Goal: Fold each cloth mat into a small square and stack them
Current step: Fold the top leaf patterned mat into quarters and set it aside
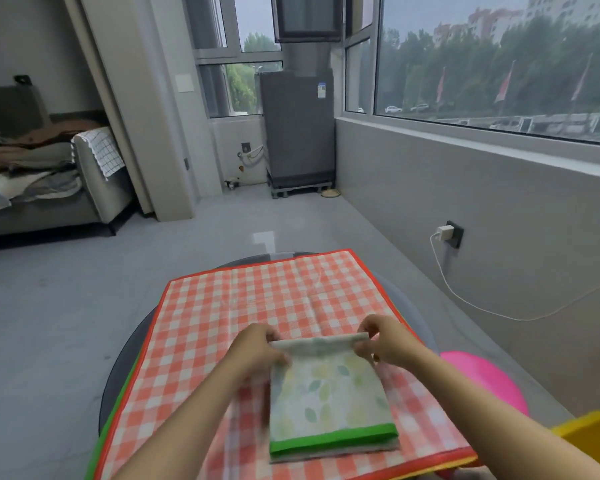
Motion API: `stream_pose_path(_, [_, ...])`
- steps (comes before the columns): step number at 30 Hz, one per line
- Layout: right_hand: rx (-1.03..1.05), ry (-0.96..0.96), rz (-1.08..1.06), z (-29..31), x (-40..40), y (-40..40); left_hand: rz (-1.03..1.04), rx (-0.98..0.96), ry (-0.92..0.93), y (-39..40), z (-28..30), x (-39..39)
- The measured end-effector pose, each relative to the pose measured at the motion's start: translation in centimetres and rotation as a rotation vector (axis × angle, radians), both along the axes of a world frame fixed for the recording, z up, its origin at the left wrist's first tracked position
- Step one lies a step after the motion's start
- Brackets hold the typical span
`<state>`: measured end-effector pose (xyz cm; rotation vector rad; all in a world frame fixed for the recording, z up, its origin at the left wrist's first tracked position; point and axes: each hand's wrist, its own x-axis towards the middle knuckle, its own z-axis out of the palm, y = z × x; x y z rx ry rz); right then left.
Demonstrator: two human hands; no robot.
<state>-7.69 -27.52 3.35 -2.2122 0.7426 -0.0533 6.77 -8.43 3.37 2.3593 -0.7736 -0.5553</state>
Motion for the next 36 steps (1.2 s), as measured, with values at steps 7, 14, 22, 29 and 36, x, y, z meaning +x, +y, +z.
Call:
stream_pose_path(7, [0.452, -0.38, -0.127, 4.7, -5.3, -4.1, 0.096, -0.387, 0.394, -3.7, 5.1, -2.5])
stream_pose_path(14, [0.387, -0.613, -0.261, 8.4, -11.5, -9.9, 0.035, -0.658, 0.36, -12.4, 8.0, -8.1])
stream_pose_path(22, [0.079, -0.507, -0.438, 5.0, -18.4, -17.4, 0.037, -0.769, 0.314, -24.2, 2.8, -15.5])
stream_pose_path(29, [-0.15, -0.254, -0.479, -4.4, -20.9, -23.3, 0.088, -0.6, 0.306, -31.4, -6.7, -19.5])
stream_pose_path(36, [-0.047, -0.159, -0.502, -14.0, -19.1, -24.4, 0.095, -0.381, 0.235, -33.8, -15.7, -20.6])
